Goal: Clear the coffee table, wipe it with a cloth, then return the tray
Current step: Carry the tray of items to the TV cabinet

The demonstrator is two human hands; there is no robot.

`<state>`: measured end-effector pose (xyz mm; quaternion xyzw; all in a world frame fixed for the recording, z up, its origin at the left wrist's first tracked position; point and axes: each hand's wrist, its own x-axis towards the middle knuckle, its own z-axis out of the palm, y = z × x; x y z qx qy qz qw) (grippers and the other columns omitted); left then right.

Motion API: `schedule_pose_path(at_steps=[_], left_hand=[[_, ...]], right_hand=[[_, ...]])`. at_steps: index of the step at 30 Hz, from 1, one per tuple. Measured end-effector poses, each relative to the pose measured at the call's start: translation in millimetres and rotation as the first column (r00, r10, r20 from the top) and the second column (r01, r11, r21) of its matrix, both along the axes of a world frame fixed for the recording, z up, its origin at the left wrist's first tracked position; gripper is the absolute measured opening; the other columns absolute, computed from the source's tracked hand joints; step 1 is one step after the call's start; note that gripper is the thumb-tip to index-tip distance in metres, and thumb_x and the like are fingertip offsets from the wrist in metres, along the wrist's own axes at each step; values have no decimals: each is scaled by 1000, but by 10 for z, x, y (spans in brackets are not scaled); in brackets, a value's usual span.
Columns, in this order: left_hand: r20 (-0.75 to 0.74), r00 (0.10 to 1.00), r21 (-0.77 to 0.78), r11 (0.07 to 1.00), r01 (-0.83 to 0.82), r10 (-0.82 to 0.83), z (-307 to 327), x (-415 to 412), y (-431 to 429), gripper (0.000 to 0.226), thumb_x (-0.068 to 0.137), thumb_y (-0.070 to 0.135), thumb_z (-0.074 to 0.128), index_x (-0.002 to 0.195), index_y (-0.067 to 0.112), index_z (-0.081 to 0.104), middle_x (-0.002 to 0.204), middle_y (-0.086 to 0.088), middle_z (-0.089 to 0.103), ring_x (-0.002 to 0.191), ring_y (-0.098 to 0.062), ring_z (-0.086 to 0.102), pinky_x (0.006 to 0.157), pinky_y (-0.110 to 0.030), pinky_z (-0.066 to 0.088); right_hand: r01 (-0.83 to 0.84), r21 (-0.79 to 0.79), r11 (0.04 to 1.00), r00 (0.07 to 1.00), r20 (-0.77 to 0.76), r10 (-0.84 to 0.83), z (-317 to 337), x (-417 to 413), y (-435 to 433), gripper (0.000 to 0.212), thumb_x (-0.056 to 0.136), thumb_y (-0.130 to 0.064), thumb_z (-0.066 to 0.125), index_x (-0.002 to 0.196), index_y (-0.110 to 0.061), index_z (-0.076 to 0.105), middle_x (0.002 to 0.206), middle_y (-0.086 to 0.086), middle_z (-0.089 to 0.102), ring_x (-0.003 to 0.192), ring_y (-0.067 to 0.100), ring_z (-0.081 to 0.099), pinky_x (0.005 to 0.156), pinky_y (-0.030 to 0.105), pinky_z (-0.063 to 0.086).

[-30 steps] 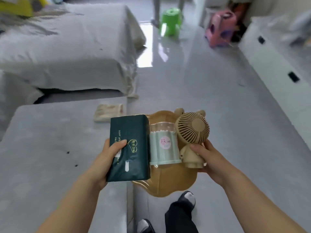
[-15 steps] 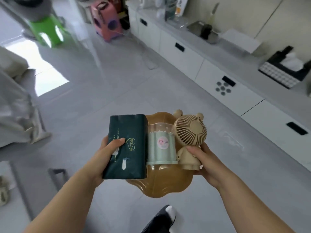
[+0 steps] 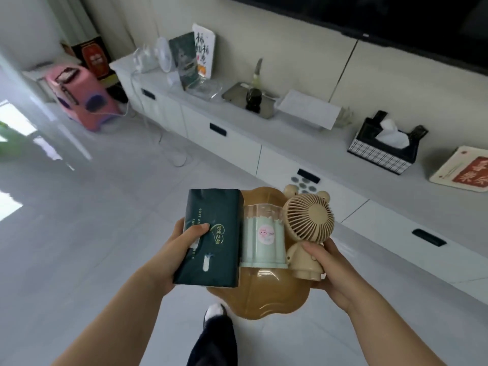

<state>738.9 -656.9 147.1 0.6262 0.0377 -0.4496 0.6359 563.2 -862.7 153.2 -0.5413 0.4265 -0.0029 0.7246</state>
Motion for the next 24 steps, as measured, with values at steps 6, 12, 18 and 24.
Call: schedule_pose_path(at_steps=[6,12,18,24], left_hand=[[-4,991,-1,991,135,-135,75,1210,-912,45,59,37,69,99,35,50,95,-5,69,70,-20,71,54,-31,55],[-35,983,10,983,182,-181,-108,2248,-1777,48,57,38,67,101,32,50,91,-8,72,71,-23,71,52,-31,55],[-55,994,38,994,99,-97,-586,3411,-2641,60,39,39,77,94,34,52,72,1,75,66,-21,71,48,-28,55],[-16,1000,137,990,19,-17,-1180,4582,-3426,28,81,2,53,109,4,46,60,-10,66,42,-12,64,34,-19,47]], right_hand=[[107,35,994,994,13,-108,-40,1005,-720,24,84,-29,57,107,-30,50,108,1,61,94,18,61,68,35,51],[180,87,980,983,6,-182,-244,1956,-1512,26,83,-25,58,108,-30,50,107,1,62,97,20,60,66,36,51],[173,118,978,985,-22,-172,-563,3106,-2432,31,83,-24,59,112,-28,48,108,2,60,94,20,60,65,34,51],[159,128,979,987,-36,-155,-968,4170,-3112,34,85,-27,56,116,-33,44,112,-1,58,99,19,59,75,38,53]])
